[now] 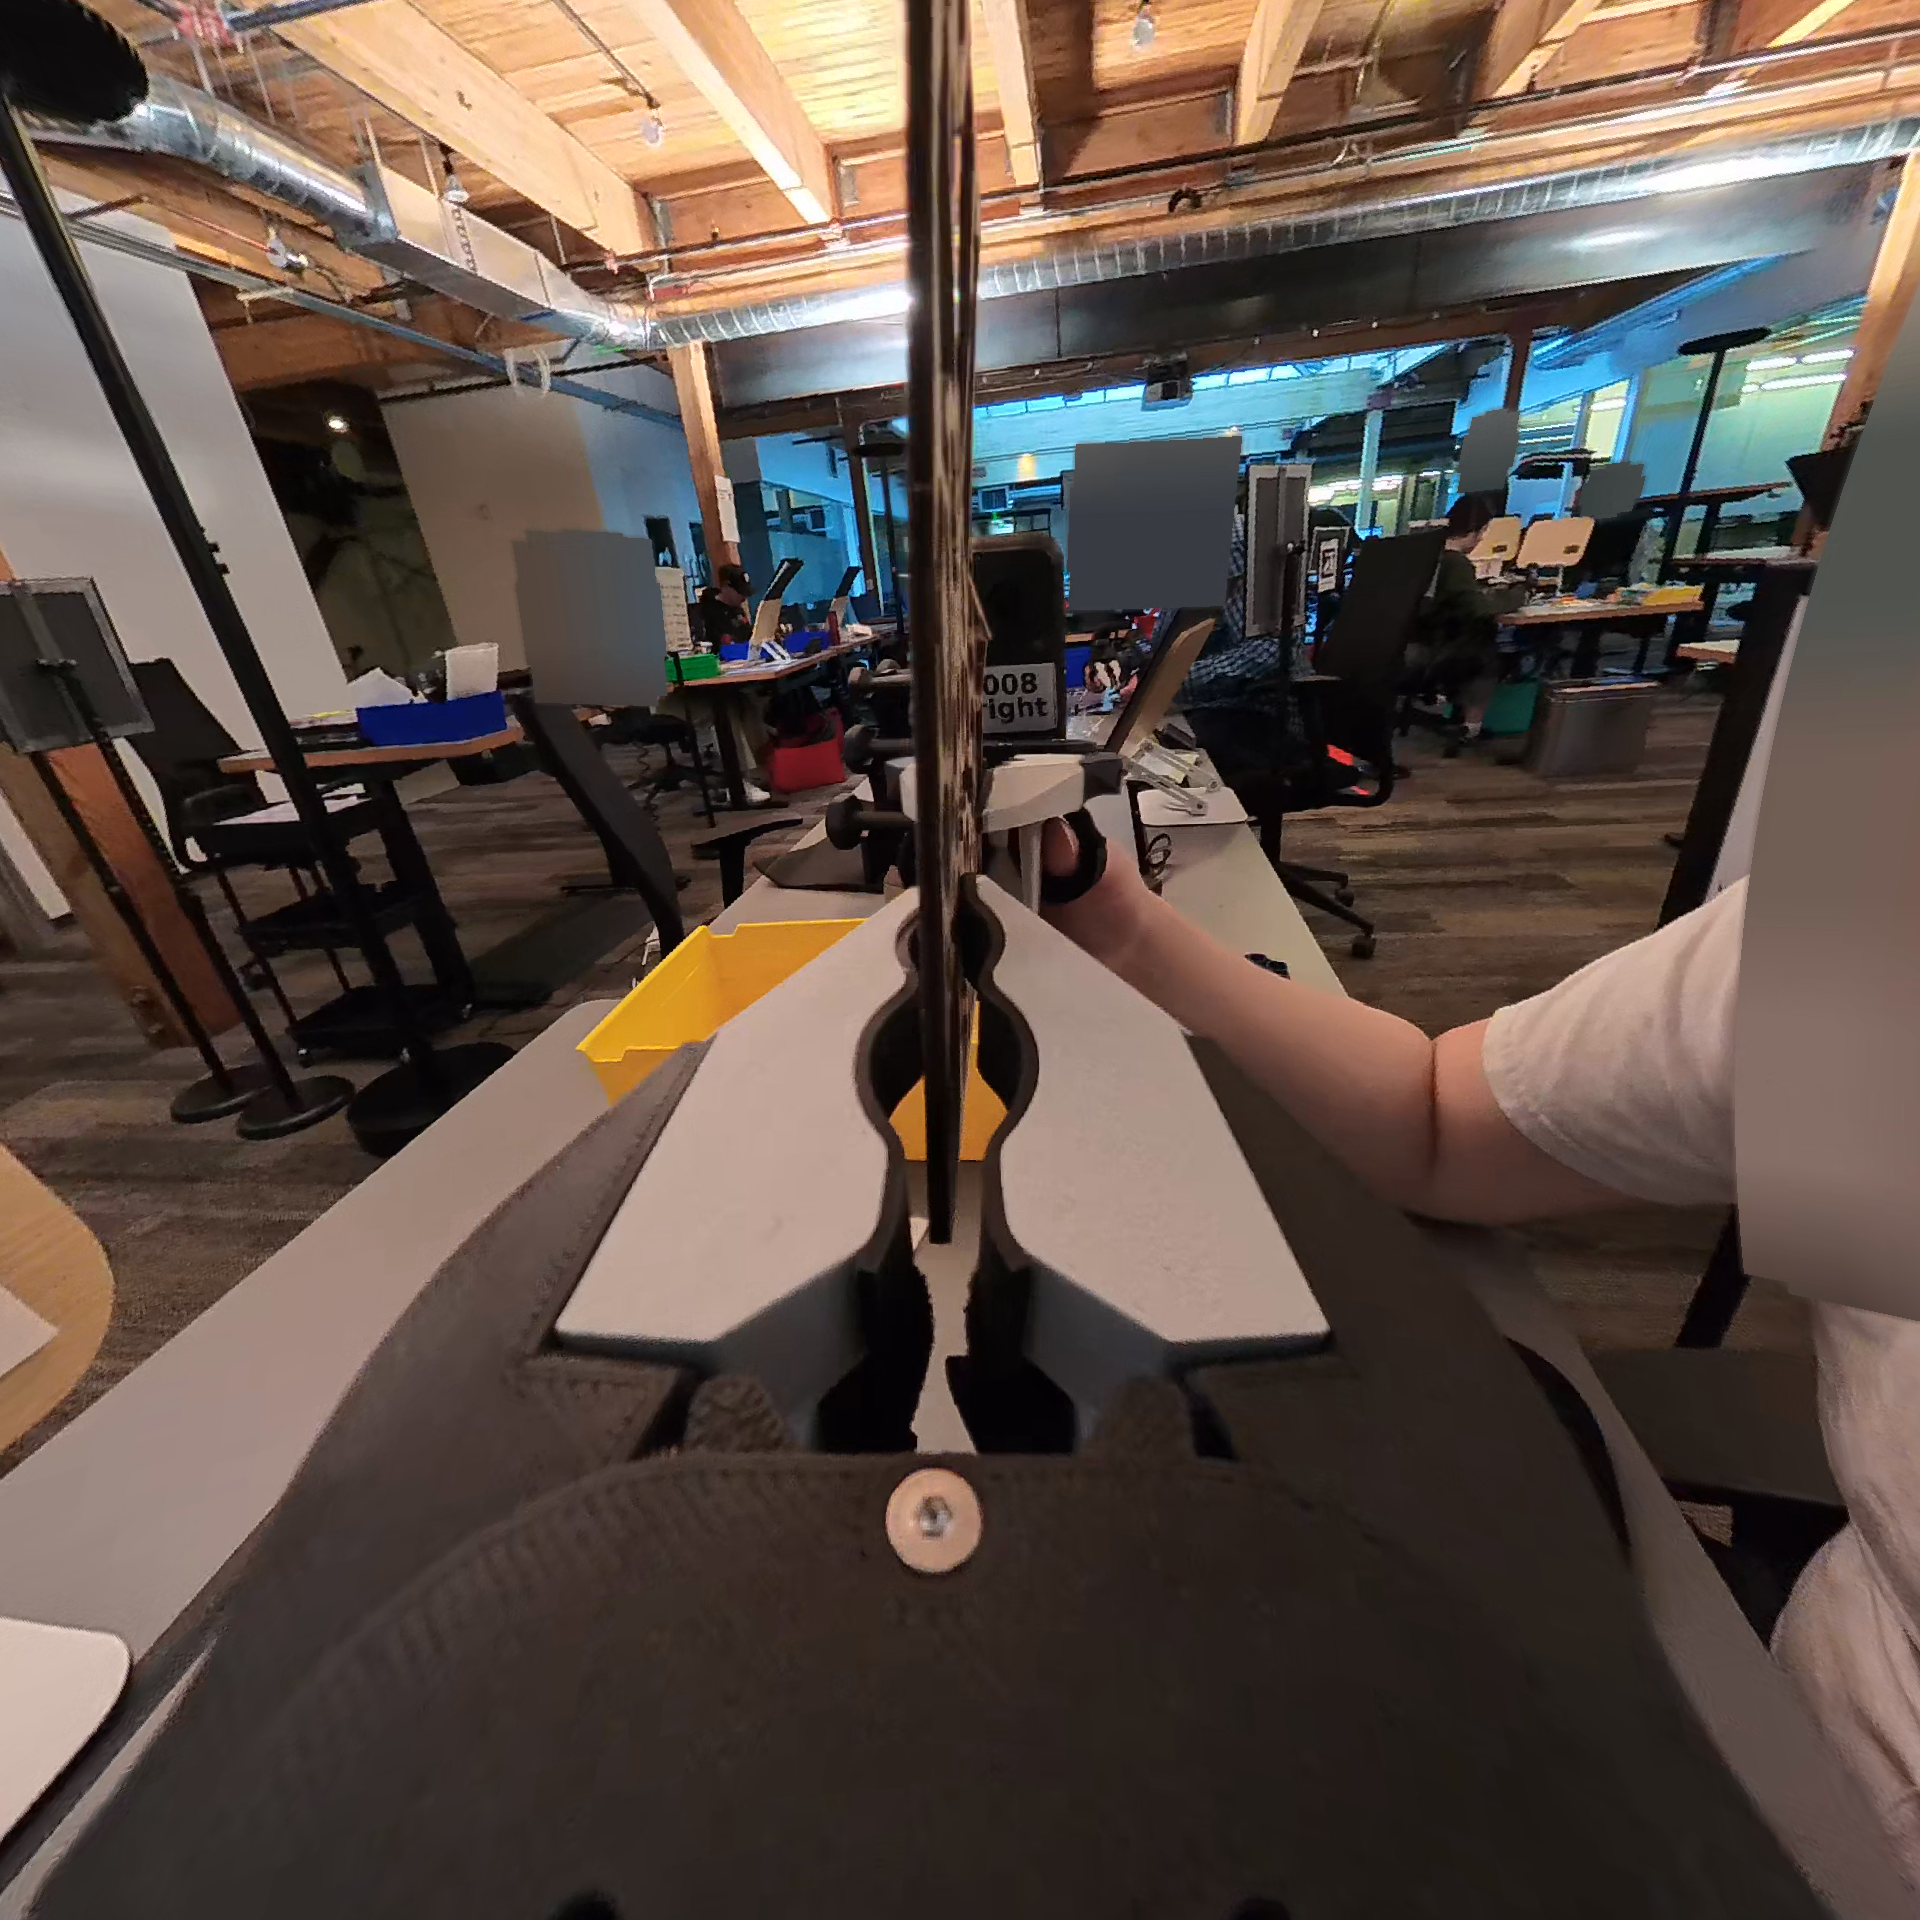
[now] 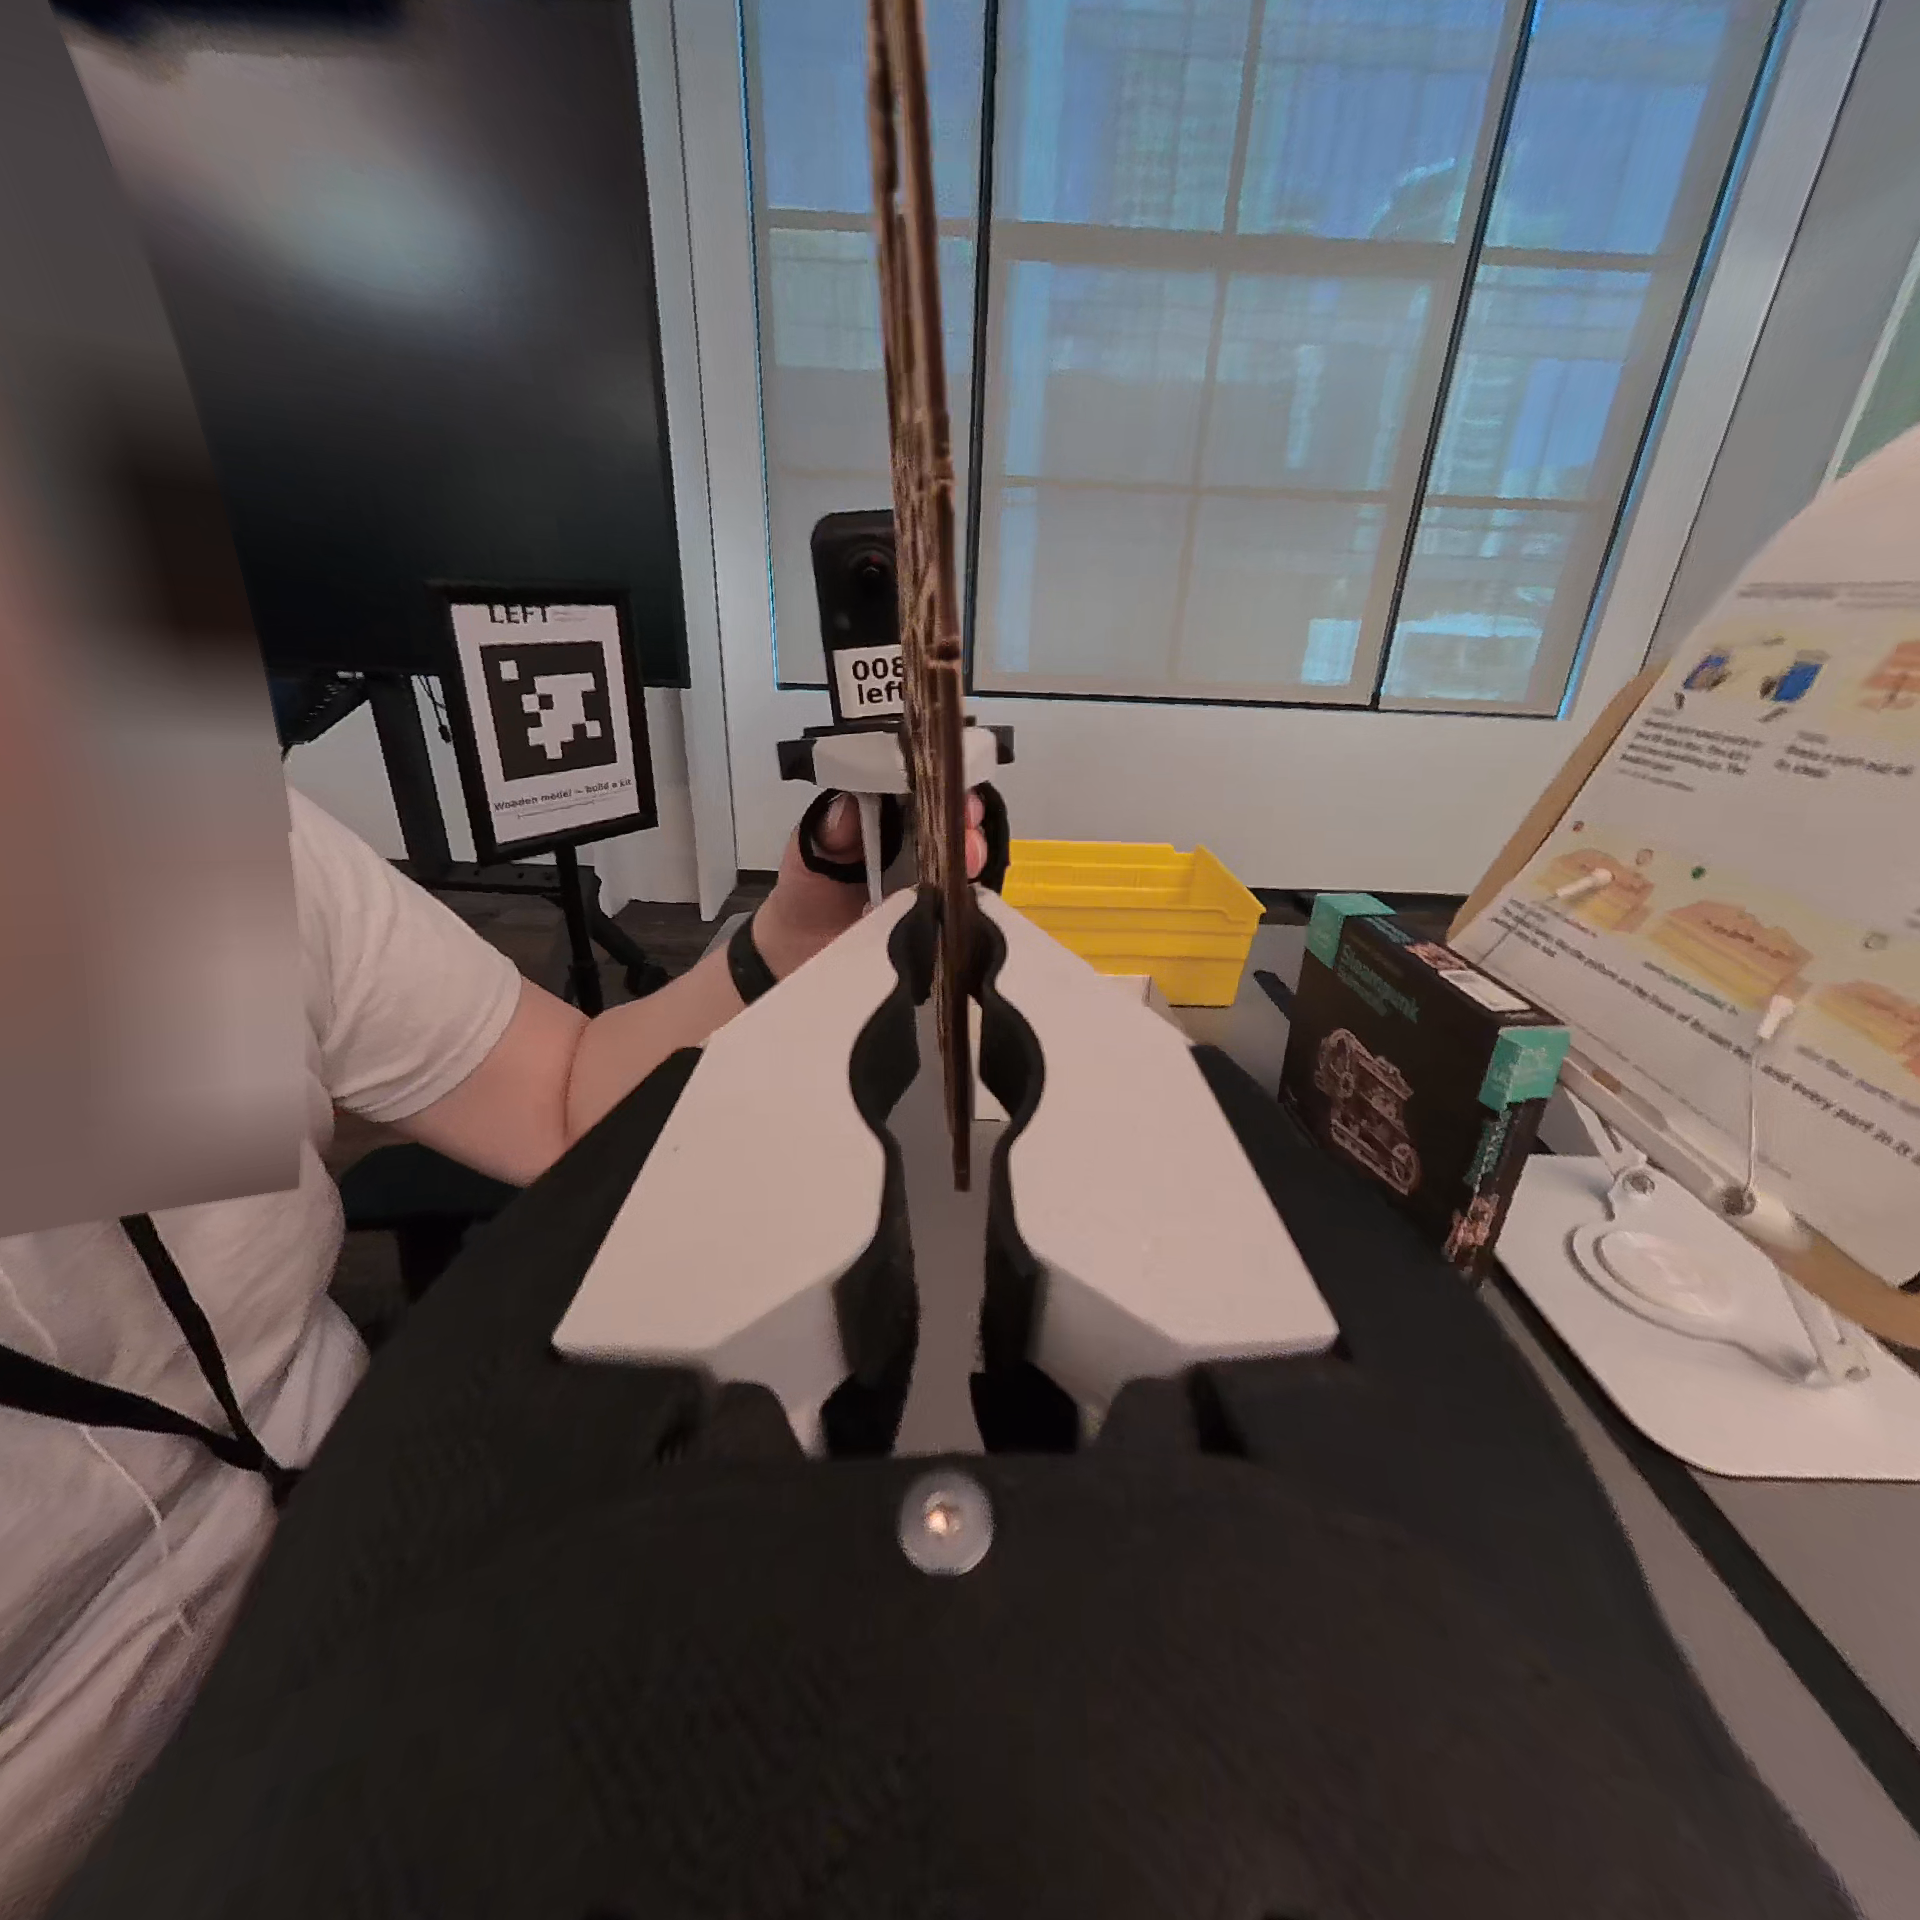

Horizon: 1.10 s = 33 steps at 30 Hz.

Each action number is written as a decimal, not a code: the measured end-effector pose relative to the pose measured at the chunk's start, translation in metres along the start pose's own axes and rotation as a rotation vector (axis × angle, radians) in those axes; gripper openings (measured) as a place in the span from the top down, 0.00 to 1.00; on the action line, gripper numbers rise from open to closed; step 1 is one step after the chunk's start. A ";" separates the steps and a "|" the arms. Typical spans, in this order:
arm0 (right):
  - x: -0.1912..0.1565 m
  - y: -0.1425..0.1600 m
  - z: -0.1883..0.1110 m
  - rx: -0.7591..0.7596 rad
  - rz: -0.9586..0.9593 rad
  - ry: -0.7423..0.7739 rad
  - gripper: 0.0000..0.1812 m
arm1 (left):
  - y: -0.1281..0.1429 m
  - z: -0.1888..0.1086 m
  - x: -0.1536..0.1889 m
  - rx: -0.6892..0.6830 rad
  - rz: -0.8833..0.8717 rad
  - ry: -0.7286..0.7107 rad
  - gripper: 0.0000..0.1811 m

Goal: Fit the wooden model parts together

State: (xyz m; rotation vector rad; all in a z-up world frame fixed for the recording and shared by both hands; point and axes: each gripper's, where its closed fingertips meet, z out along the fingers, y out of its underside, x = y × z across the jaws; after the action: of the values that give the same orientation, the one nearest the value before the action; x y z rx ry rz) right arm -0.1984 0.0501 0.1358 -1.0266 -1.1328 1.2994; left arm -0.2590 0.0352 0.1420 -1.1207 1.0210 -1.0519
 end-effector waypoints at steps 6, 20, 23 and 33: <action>-0.008 -0.003 0.002 -0.018 -0.031 -0.002 0.99 | -0.004 -0.002 0.004 0.013 0.001 0.027 1.00; -0.004 -0.002 0.005 -0.028 0.085 0.017 0.99 | -0.001 -0.006 -0.004 0.012 -0.085 0.019 0.99; -0.001 -0.002 0.004 -0.018 0.111 0.021 0.99 | 0.000 -0.007 -0.007 0.002 -0.109 0.013 0.98; 0.002 -0.002 0.004 -0.004 0.153 0.018 0.99 | -0.002 -0.013 -0.010 -0.002 -0.122 0.009 0.99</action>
State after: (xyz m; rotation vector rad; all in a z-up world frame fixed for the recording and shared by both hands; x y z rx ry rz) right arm -0.2016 0.0515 0.1388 -1.1440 -1.0601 1.4056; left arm -0.2740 0.0419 0.1430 -1.1932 0.9706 -1.1533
